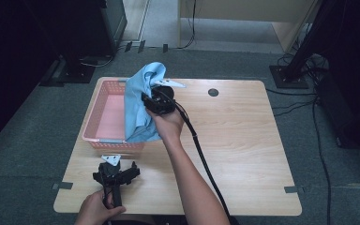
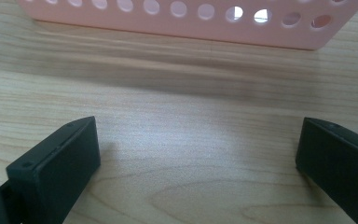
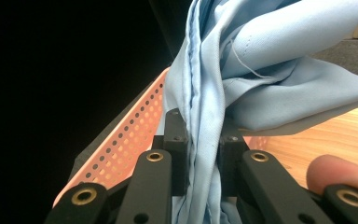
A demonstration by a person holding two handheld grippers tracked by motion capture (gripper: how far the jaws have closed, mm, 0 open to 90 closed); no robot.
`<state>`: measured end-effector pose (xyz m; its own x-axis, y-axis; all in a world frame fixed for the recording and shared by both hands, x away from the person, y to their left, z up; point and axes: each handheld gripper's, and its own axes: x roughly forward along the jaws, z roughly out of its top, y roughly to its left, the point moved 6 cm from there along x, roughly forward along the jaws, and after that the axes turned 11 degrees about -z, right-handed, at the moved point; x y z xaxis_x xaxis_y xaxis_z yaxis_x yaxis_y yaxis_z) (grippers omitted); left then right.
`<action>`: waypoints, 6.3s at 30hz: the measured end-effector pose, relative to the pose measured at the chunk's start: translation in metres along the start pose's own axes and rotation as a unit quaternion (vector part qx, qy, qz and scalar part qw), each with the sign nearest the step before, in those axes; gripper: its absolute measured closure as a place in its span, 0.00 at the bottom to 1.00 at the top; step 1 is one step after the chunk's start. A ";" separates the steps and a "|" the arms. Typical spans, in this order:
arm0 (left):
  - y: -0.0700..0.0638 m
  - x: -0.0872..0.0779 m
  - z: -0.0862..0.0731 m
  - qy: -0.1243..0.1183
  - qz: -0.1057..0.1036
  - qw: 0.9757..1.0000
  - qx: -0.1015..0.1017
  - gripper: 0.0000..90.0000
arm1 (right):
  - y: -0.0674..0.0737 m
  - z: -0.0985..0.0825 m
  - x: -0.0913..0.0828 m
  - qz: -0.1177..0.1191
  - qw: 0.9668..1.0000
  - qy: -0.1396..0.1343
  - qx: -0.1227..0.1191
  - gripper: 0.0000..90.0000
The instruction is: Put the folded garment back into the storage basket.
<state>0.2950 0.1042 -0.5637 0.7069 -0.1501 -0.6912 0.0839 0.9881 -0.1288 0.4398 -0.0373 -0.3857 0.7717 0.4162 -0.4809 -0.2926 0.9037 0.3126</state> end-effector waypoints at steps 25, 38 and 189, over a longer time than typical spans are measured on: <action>0.000 0.000 0.000 0.001 0.000 1.000 0.001 0.00 | 0.036 -0.015 0.048 0.001 0.999 0.029 -0.013 0.88; 0.000 0.000 0.000 0.000 0.001 1.000 0.000 0.00 | 0.046 -0.024 0.077 -0.008 0.999 0.048 -0.019 0.88; 0.000 0.000 0.000 0.000 0.002 1.000 -0.002 0.00 | -0.141 -0.164 0.005 -0.197 0.968 0.106 -0.114 0.00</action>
<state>0.2947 0.1038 -0.5639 0.7073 -0.1468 -0.6915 0.0790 0.9885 -0.1290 0.3925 -0.1462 -0.5670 0.7232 0.0243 -0.6902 -0.1351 0.9850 -0.1069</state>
